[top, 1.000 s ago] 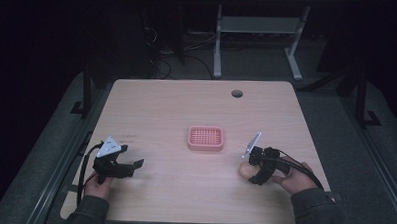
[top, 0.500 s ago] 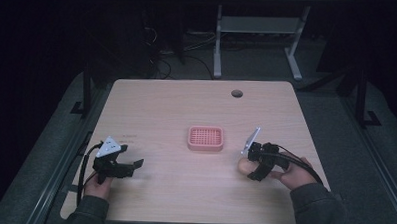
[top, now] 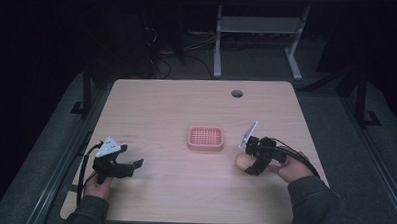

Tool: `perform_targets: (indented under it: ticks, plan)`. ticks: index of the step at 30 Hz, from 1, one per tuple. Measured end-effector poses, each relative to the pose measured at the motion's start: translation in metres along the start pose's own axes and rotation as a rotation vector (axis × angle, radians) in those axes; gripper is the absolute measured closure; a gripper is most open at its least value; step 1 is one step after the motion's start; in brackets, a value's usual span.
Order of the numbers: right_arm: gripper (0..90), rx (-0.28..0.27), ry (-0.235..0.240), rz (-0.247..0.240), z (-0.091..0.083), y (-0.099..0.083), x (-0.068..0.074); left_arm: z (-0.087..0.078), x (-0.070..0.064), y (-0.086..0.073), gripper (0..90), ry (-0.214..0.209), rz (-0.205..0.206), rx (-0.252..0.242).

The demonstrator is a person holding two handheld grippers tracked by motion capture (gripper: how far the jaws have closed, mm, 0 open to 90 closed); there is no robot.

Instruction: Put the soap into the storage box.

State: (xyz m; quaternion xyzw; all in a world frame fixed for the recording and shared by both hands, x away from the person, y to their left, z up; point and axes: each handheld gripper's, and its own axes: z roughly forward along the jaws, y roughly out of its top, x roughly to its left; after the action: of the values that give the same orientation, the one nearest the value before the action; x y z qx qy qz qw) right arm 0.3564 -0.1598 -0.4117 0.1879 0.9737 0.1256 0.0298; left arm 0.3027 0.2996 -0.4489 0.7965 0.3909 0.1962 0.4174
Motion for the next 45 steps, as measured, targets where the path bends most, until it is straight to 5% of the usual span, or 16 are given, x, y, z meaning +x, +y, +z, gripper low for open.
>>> perform_targets:
  ticks: [45]
  plan:
    - [32.0,-0.004,0.019,-0.043,-0.011,0.053,-0.036,-0.001,0.001,0.000,14.3,-0.001,-0.007,-0.005]
